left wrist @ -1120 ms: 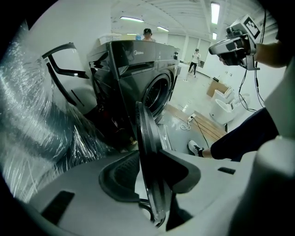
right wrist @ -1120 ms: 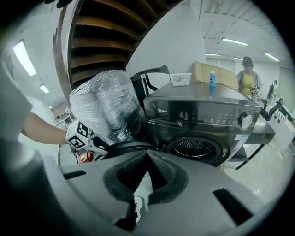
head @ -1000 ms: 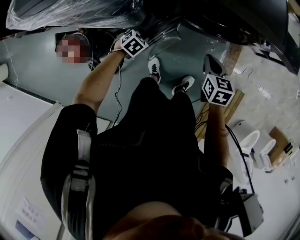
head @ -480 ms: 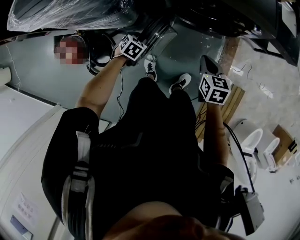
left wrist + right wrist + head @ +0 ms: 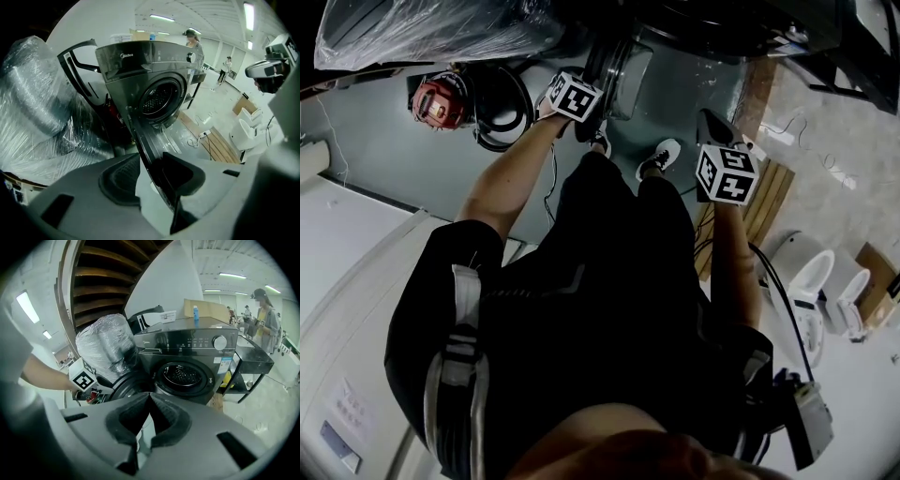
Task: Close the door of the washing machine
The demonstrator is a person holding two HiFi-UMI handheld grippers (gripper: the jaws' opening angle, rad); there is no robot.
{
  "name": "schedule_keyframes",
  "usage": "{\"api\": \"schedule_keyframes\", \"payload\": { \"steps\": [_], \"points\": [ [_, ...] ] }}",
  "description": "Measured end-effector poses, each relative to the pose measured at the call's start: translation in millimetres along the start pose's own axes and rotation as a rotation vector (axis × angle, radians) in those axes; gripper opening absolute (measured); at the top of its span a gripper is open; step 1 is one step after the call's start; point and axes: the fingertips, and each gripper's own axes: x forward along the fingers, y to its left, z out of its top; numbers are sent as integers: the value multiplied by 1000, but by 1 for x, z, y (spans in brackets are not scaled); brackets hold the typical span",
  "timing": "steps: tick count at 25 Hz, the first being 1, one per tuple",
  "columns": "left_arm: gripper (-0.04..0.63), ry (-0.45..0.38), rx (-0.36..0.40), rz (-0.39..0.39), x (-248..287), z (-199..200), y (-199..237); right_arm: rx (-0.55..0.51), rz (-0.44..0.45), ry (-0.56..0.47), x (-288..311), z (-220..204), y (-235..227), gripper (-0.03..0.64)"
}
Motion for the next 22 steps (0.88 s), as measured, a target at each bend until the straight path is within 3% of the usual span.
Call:
{"api": "schedule_keyframes", "payload": {
  "steps": [8, 19, 22],
  "points": [
    [150, -39, -88, -24, 5, 32, -39, 11, 14, 22, -13, -25, -16, 5],
    [156, 5, -190, -50, 17, 66, -86, 90, 8, 7, -29, -46, -42, 5],
    [156, 21, -181, -55, 17, 74, -95, 115, 18, -5, -34, -50, -50, 5]
  ]
}}
